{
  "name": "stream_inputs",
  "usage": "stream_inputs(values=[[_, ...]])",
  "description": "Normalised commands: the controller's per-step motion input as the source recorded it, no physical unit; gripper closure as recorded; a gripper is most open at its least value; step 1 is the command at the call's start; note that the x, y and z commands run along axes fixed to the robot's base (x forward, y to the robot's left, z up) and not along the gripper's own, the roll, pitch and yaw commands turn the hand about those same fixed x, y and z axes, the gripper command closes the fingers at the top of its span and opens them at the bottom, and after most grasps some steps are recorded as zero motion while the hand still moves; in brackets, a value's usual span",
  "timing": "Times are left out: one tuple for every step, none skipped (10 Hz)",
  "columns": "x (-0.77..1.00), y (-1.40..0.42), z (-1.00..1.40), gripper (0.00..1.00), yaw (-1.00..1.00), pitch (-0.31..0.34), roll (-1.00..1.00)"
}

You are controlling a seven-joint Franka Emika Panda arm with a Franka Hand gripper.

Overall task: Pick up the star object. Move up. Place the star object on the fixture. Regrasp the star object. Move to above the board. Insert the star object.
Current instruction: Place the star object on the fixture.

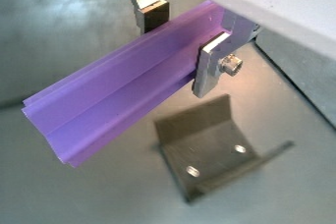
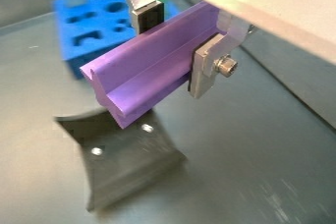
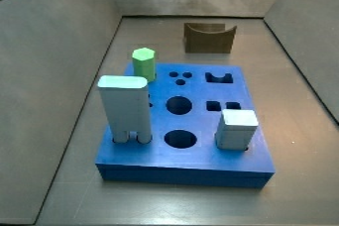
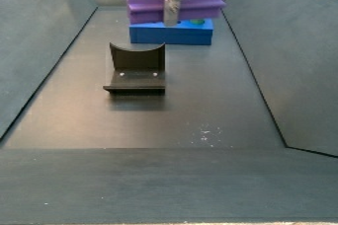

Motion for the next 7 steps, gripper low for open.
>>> stream_inputs(values=[[0.13,-0.12,-0.03,1.00,1.00,0.079,0.03],[0.07,-0.06,-0.01,1.00,1.00,0.082,0.03],[0.06,-0.06,-0.01,1.00,1.00,0.085,0.03],[0.05,-0.03,-0.01,1.00,1.00,0.092,0.03],[0.05,-0.02,-0.01,1.00,1.00,0.098,0.03],[0.05,-0.01,-0.01,1.00,1.00,0.107,0.03],[0.05,-0.01,-0.01,1.00,1.00,0.115,0.04]])
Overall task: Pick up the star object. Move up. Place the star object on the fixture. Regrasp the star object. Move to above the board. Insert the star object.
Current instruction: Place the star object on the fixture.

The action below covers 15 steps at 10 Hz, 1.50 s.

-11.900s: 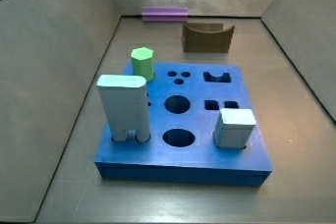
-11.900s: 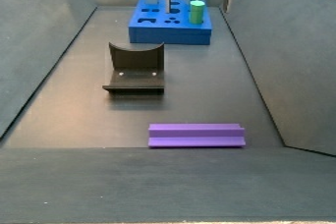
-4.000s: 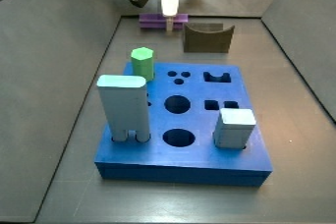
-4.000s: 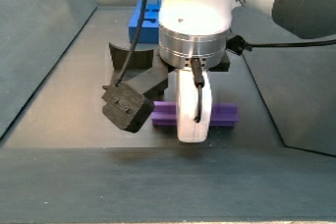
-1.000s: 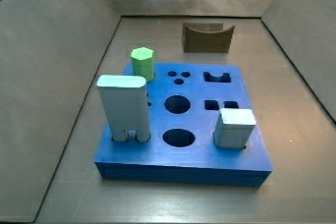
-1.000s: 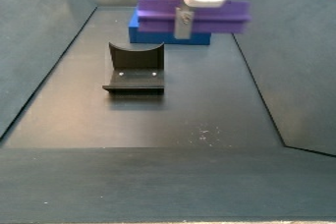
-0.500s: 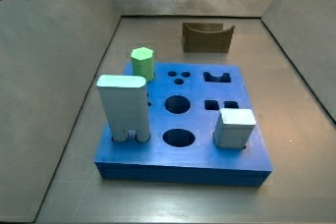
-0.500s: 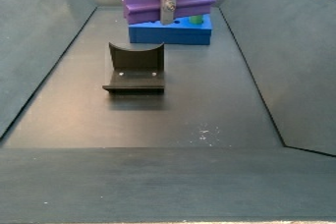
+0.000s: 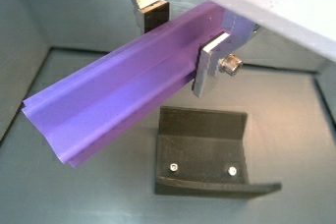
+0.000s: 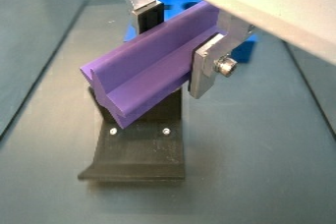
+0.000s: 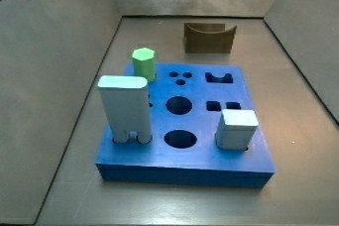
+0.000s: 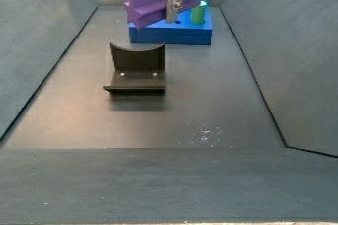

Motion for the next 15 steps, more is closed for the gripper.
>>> stream_inputs(values=[[0.05,-0.01,-0.01,1.00,1.00,0.128,0.04],[0.05,-0.01,-0.01,1.00,1.00,0.136,0.04],[0.81,-0.57,0.19,1.00,1.00,0.075,-0.96],[0.78,-0.53,0.17,1.00,0.93,0.084,-1.00],[0.65,-0.23,0.08,1.00,0.85,0.133,-1.00],[0.59,-0.14,0.04,1.00,0.82,0.163,-1.00],[0.52,-0.07,0.02,1.00,0.74,0.235,-1.00],[0.46,-0.03,0.01,1.00,0.69,0.297,-1.00],[0.40,-0.01,0.00,1.00,0.62,0.365,-1.00],[0.34,0.01,0.00,1.00,0.55,0.443,-1.00],[0.27,0.02,0.00,1.00,0.38,0.533,-0.93],[0.21,0.03,-0.01,1.00,0.21,0.526,-0.75],[0.17,0.03,-0.01,1.00,0.05,0.490,-0.57],[0.12,0.03,-0.01,1.00,-0.10,0.412,-0.35],[0.08,0.02,0.00,1.00,-0.17,0.335,-0.25]])
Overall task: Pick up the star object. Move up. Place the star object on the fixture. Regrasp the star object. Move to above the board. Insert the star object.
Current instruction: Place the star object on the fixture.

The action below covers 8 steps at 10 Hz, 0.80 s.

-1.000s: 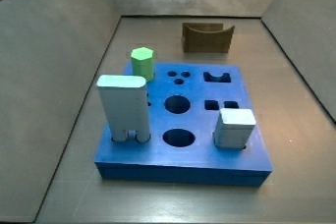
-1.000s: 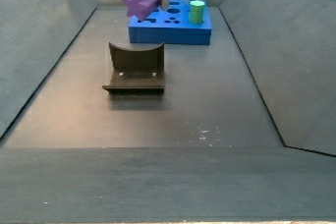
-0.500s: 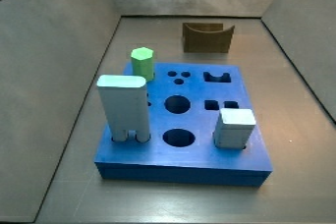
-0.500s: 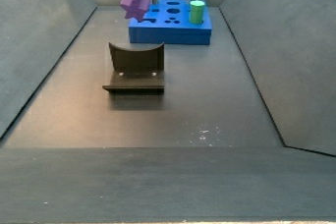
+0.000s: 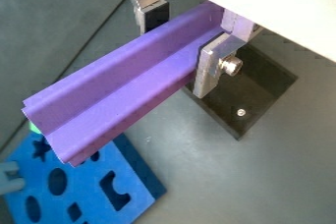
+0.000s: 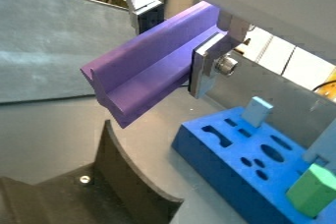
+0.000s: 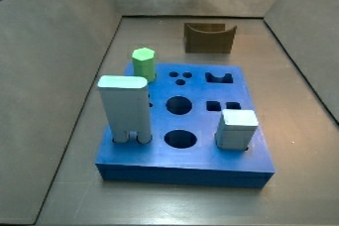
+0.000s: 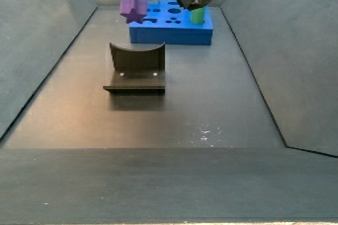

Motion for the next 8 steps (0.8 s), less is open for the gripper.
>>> stream_inputs(values=[[0.05,0.03,0.00,1.00,-0.19,0.262,-0.17],[0.06,0.03,0.01,1.00,-0.20,0.205,-0.12],[0.13,0.13,-1.00,1.00,-0.19,0.373,-1.00],[0.14,0.14,-1.00,1.00,-0.19,0.347,-1.00],[0.17,0.14,-1.00,1.00,-0.26,0.306,-0.99],[0.20,0.13,-1.00,1.00,-0.30,0.212,-0.78],[0.22,0.13,-1.00,1.00,-0.31,0.143,-0.62],[0.23,0.13,-1.00,1.00,-0.30,0.100,-0.51]])
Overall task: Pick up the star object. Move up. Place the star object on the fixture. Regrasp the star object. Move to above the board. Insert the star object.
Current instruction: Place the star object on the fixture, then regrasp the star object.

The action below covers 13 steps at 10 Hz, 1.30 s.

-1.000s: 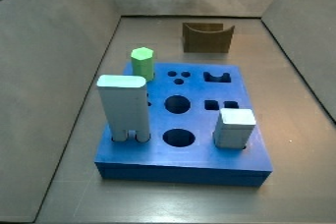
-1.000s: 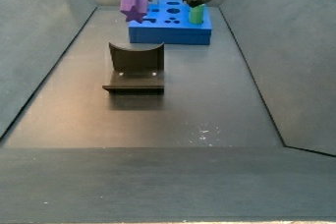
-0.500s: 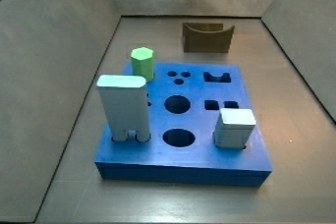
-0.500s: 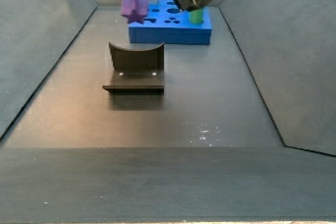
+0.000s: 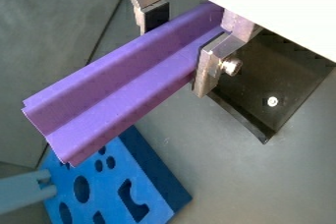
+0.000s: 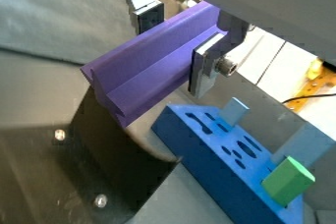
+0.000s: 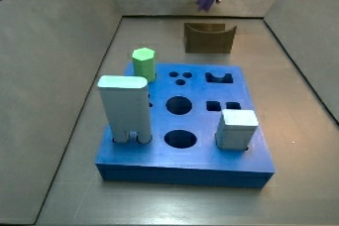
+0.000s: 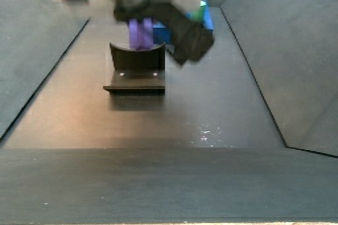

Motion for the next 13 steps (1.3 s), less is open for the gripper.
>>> stream_inputs(values=[[0.26,0.12,-1.00,1.00,-0.26,0.008,-0.27],[0.26,0.12,-1.00,1.00,-0.25,-0.020,-0.22],[0.25,0.12,-0.97,1.00,-0.19,-0.061,-0.19],[0.20,0.10,-0.79,1.00,-0.15,-0.074,-0.18],[0.15,0.07,-0.57,1.00,-0.10,-0.081,-0.17],[0.12,0.06,-0.47,1.00,-0.08,-0.083,-0.16],[0.09,0.04,-0.27,1.00,-0.04,-0.091,-0.14],[0.00,0.00,0.00,0.00,0.00,0.000,0.00],[0.00,0.00,1.00,0.00,-0.01,0.020,-0.02],[0.00,0.00,1.00,0.00,-0.01,0.019,-0.01],[-0.01,0.01,1.00,0.00,-0.01,0.025,0.01],[-0.02,0.00,1.00,0.00,0.00,0.029,0.02],[-0.02,0.00,1.00,0.00,0.00,0.036,0.04]])
